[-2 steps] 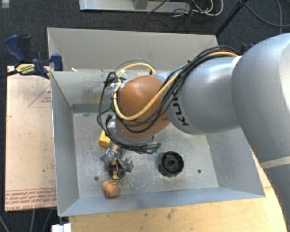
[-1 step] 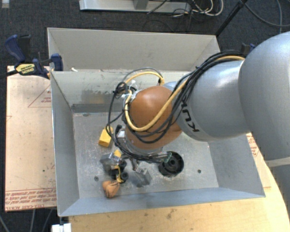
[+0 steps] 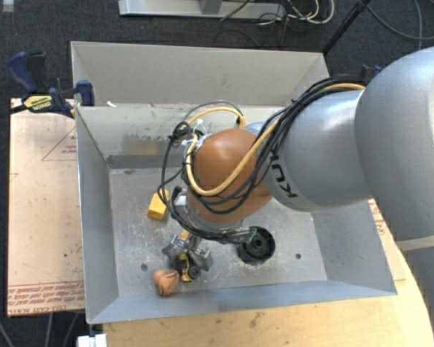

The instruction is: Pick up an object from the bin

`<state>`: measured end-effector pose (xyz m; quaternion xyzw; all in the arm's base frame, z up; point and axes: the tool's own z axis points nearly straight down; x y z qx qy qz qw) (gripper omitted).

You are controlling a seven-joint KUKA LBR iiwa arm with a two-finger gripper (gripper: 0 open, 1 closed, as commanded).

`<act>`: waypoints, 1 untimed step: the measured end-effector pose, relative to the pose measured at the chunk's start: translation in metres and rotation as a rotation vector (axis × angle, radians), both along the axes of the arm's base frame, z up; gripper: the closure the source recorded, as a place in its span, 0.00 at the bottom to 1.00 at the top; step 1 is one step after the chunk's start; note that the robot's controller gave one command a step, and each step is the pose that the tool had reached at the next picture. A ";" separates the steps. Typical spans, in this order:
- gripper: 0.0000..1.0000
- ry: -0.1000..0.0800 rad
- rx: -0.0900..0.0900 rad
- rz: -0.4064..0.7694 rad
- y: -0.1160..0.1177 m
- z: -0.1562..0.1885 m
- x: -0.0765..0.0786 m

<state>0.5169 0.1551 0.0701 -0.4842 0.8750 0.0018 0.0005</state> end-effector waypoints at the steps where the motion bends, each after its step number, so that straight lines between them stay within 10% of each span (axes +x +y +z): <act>1: 1.00 0.000 0.000 0.000 0.000 0.000 0.000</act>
Offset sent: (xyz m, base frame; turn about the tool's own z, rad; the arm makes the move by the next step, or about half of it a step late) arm -0.0132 0.0100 -0.0001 -0.0110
